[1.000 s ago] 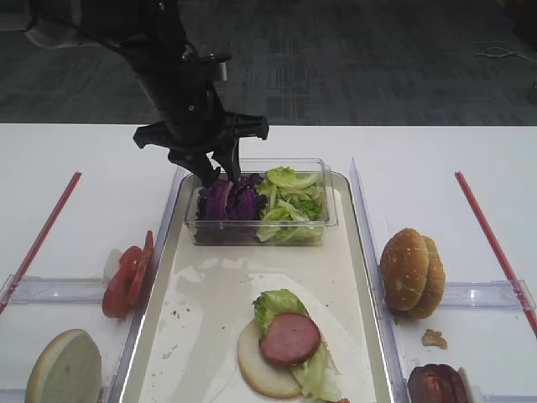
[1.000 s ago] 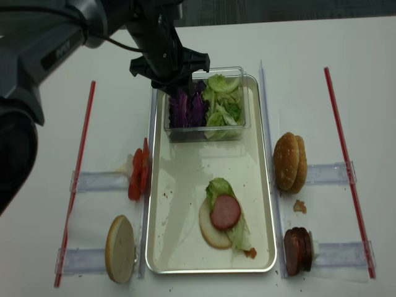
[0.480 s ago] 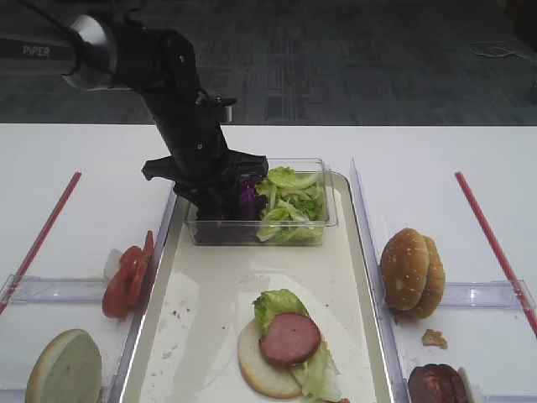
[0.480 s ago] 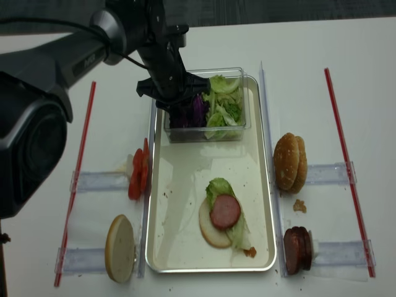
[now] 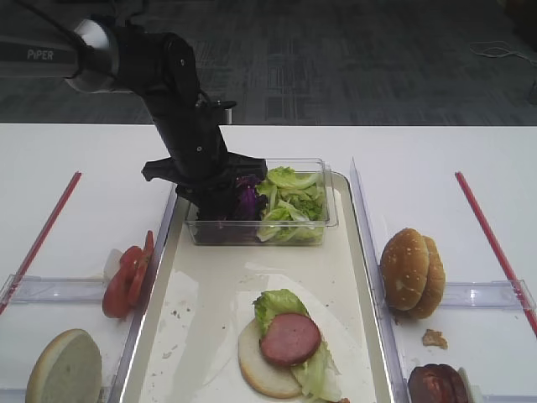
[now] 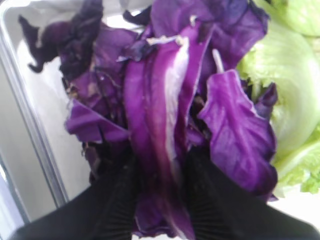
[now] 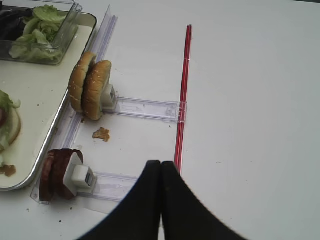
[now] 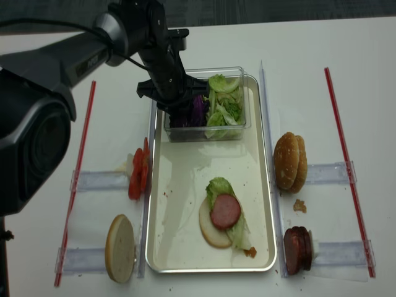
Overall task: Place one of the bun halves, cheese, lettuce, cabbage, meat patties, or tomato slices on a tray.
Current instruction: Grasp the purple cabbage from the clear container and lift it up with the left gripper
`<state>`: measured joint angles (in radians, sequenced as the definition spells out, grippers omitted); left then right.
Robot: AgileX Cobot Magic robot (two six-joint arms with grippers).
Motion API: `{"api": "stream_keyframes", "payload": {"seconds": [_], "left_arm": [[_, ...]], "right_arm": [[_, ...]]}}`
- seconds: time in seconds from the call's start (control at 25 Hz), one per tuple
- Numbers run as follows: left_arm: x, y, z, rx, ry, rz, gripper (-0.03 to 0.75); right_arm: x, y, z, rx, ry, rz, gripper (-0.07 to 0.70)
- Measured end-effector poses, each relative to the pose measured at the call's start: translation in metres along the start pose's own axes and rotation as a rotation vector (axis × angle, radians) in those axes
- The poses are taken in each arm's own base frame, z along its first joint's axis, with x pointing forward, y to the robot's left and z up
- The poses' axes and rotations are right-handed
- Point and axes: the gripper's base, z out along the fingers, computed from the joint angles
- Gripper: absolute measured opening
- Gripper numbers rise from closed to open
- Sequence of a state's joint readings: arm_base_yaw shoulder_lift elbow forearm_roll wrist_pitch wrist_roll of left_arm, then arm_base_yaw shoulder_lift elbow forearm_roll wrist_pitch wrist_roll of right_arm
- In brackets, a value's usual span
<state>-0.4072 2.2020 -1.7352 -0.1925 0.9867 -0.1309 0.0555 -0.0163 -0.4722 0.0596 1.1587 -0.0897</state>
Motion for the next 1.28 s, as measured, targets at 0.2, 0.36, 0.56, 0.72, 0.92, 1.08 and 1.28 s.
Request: {"api": "stream_keyframes", "payload": {"seconds": [0.2, 0.36, 0.56, 0.72, 0.92, 1.08, 1.28], "left_arm": [[0.0, 0.0, 0.0, 0.0, 0.0, 0.0, 0.162], [0.0, 0.0, 0.0, 0.003, -0.001, -0.002, 0.091], [0.0, -0.001, 0.0, 0.007, -0.001, -0.004, 0.035], [0.0, -0.001, 0.0, 0.007, -0.001, -0.004, 0.033], [-0.001, -0.002, -0.003, 0.008, 0.002, -0.002, 0.029], [-0.005, -0.005, -0.013, 0.007, 0.03, 0.008, 0.026], [-0.014, -0.011, -0.038, 0.006, 0.025, 0.032, 0.026]], "right_arm": [[0.0, 0.0, 0.0, 0.0, 0.0, 0.0, 0.024], [0.0, 0.0, 0.0, 0.0, 0.0, 0.0, 0.024], [0.0, 0.0, 0.0, 0.0, 0.0, 0.0, 0.024], [0.0, 0.0, 0.0, 0.0, 0.0, 0.0, 0.024], [0.0, 0.0, 0.0, 0.0, 0.0, 0.0, 0.023], [0.0, 0.0, 0.0, 0.0, 0.0, 0.0, 0.023], [0.0, 0.0, 0.0, 0.0, 0.0, 0.0, 0.023]]}}
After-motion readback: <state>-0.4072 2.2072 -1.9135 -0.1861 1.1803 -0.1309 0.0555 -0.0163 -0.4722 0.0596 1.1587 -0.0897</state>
